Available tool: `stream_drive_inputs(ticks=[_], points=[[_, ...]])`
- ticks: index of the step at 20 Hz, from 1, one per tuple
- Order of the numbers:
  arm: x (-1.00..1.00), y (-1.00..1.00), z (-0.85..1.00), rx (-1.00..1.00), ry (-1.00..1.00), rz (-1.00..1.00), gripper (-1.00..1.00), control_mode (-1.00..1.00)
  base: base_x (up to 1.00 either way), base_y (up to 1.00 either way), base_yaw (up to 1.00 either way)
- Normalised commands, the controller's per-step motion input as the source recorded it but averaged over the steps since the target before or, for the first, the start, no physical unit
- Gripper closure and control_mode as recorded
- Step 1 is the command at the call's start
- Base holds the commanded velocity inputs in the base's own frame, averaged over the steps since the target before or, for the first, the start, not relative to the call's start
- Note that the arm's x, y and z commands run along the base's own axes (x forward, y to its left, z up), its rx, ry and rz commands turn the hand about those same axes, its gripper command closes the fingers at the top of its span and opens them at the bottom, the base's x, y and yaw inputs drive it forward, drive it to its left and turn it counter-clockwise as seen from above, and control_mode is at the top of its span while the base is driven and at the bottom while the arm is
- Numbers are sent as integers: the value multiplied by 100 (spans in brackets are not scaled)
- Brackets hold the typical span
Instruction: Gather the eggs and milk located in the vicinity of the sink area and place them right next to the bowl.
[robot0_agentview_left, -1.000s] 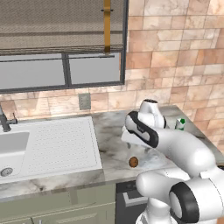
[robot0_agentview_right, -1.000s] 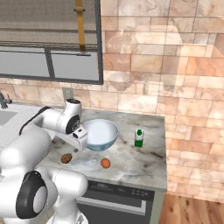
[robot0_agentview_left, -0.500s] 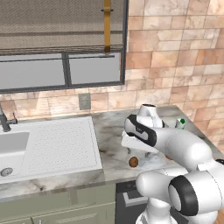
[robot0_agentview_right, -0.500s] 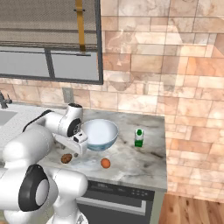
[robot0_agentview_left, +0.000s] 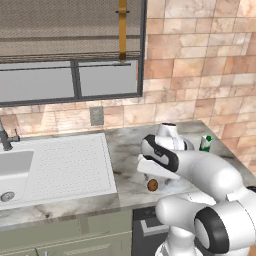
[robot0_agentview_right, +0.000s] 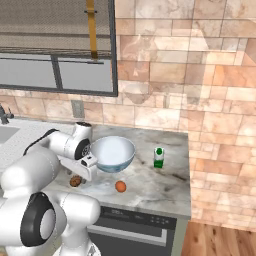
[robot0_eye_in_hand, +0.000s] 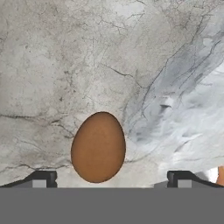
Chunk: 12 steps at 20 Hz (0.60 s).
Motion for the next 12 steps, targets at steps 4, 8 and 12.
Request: stream_drive_inputs(ticks=[4, 8, 12], points=[[3, 0, -23, 0, 0, 0, -100, -100, 0, 0, 0], [11, 0, -32, 0, 0, 0, -100, -100, 0, 0, 0], [5, 0, -13, 0, 0, 0, -100, -100, 0, 0, 0]])
